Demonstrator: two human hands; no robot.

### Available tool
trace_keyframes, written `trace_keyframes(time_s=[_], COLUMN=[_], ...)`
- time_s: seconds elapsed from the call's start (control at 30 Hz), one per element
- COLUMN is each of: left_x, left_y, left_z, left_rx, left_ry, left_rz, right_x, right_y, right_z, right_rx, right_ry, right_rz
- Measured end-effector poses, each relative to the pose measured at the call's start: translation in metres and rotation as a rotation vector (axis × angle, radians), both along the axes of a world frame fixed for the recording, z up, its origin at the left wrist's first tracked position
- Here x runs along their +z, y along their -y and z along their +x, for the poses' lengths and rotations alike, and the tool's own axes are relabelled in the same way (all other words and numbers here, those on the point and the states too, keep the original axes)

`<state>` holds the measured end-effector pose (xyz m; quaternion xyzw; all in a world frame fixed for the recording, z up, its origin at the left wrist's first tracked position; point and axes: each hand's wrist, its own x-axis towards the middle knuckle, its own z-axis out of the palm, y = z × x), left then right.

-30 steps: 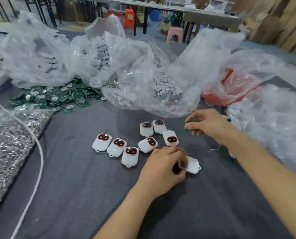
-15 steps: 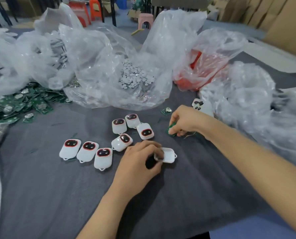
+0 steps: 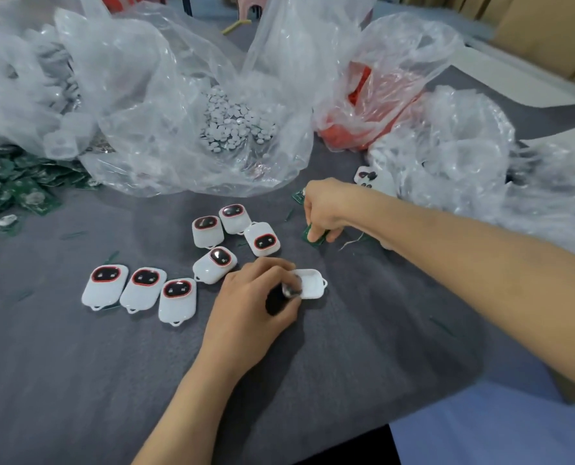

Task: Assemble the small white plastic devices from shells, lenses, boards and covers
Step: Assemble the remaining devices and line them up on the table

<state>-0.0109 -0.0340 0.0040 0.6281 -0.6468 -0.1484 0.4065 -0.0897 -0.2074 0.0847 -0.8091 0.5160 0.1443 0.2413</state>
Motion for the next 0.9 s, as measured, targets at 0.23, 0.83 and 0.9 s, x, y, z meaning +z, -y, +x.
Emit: trace_keyframes(time_s=[0.23, 0.83, 0.9], left_x=[0.0, 0.001, 0.0], left_y=[-0.002, 0.005, 0.005], left_z=[-0.001, 0.001, 0.0], left_rx=[0.008, 0.032, 0.044], left_ry=[-0.026, 0.045, 0.052], left_rz=[-0.006, -0.025, -0.008], right_x=[-0.002, -0.014, -0.016], right_y=[-0.002, -0.043, -0.047], right_z=[0.005, -0.07, -0.081], right_rx=[0.068, -0.195, -0.297], right_ry=[-0.063, 0.808, 1.024], right_rz=[-0.09, -0.17, 0.08])
